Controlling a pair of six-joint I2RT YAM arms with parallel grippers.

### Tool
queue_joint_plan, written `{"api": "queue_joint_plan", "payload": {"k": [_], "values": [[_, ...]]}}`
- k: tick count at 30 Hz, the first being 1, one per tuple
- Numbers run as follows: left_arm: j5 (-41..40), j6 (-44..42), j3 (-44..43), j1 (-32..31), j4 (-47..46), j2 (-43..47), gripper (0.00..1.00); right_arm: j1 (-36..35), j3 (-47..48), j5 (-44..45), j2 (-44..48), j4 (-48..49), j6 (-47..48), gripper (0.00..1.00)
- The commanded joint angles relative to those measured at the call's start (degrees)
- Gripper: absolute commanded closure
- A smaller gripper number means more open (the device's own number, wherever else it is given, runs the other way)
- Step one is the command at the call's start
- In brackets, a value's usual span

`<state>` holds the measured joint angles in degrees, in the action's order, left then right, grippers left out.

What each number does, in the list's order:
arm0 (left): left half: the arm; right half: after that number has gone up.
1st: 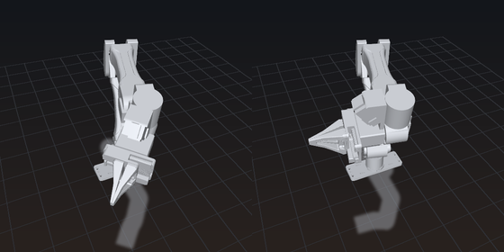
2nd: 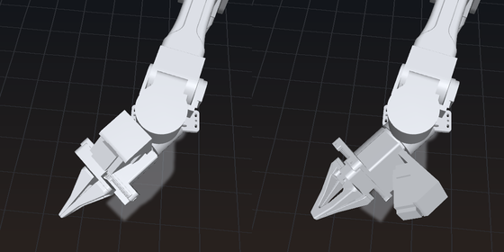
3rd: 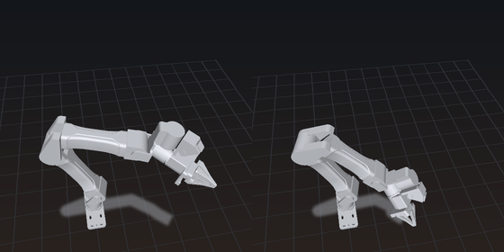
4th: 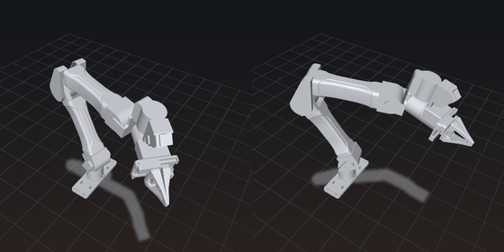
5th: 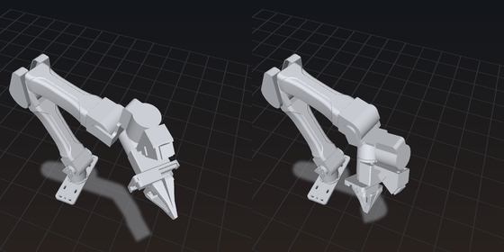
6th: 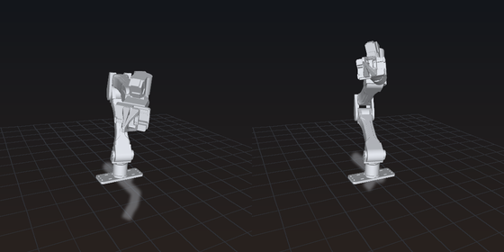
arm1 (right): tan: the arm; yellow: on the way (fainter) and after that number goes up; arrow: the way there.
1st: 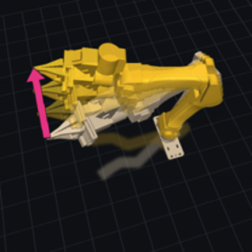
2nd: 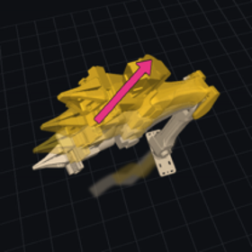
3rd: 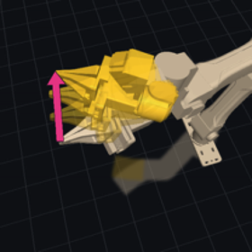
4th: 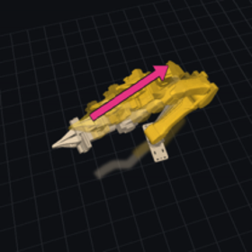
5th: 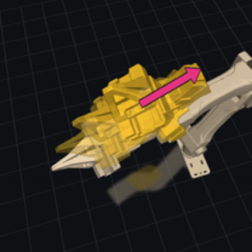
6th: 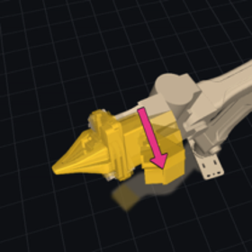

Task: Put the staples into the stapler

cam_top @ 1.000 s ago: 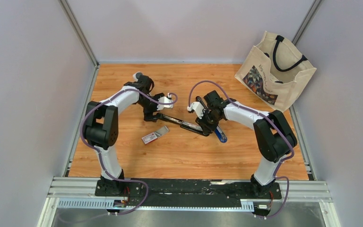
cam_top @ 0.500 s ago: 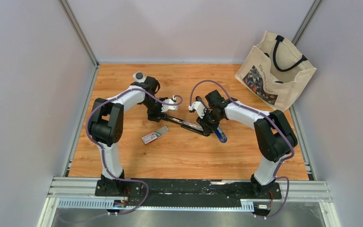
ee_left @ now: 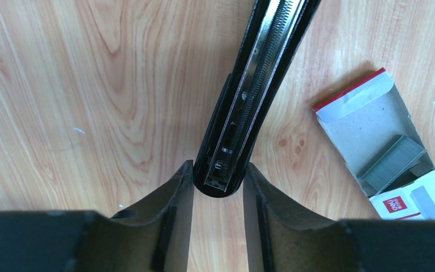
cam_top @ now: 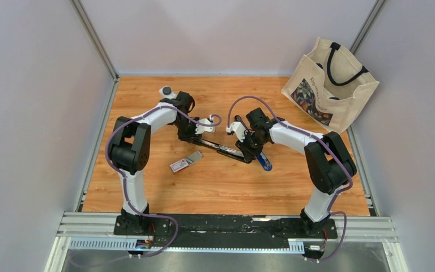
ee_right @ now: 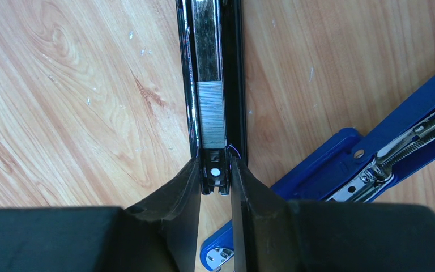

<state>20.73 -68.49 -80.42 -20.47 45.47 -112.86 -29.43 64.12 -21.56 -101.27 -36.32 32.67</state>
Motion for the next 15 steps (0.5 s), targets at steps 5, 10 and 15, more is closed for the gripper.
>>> {"api": "queue_joint_plan", "payload": {"k": [5, 10, 15], "values": [[-0.34, 2.83, -1.49, -0.36, -0.39, 1.23, 1.00, 0.69, -1.80, 3.10, -2.08, -4.29, 0.38, 0.76], [2.20, 4.06, -2.45, -0.19, 0.75, 7.64, 1.00, -0.01, -1.45, 4.07, -3.14, -4.11, -0.14, 0.78], [7.65, 6.08, -4.74, -0.45, 3.57, 13.79, 1.00, -1.07, -1.10, 5.56, -4.02, -3.59, -0.76, 0.79]]}}
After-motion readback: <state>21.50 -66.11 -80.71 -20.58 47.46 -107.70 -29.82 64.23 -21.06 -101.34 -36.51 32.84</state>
